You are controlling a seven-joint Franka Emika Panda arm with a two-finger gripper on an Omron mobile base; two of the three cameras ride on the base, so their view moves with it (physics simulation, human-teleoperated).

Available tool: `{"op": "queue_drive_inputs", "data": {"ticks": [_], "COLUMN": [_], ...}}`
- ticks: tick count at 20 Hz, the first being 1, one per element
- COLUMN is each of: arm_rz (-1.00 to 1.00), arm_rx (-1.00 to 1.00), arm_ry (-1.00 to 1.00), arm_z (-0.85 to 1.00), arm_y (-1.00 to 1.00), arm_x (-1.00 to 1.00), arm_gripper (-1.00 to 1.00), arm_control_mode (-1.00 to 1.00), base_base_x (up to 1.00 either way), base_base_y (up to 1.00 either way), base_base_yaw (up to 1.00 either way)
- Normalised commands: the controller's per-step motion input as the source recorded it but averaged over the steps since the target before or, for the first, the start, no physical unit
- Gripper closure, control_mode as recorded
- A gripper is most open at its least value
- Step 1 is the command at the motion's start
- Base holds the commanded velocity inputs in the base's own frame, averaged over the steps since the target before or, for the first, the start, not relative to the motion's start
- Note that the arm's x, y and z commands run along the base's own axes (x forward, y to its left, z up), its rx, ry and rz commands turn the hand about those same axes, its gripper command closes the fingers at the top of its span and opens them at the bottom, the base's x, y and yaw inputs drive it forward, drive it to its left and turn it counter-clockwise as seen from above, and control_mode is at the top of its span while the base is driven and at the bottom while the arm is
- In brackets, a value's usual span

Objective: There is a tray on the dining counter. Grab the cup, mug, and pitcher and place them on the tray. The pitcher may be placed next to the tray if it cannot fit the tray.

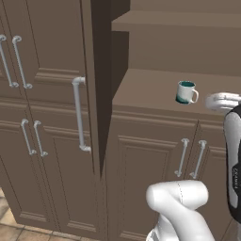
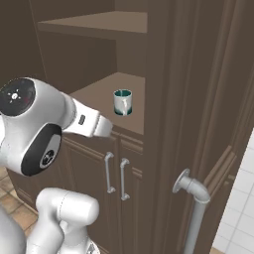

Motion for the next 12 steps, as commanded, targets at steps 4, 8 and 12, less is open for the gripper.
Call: {"op": "queue_drive_inputs", "data": {"ticks": [4,8,12], "arm_rz": [0.26,0.24,0.21], "arm_rx": [-0.01,0.00,0.00], "arm_ry": [-0.20,-0.13,-0.06], "arm_z": [0.00,0.01,0.02], "arm_y": [-0.08,-0.01,0.00], "arm_x": [0.00,0.08,0.30], "arm_gripper": [-1.00,-1.00,-1.00], "arm_control_mode": [-1.00,-1.00,-1.00], "base_base_x": [0.00,0.00,0.00], "base_base_y": [0.00,0.00,0.00], "base_base_yaw": [0.00,0.00,0.00]}}
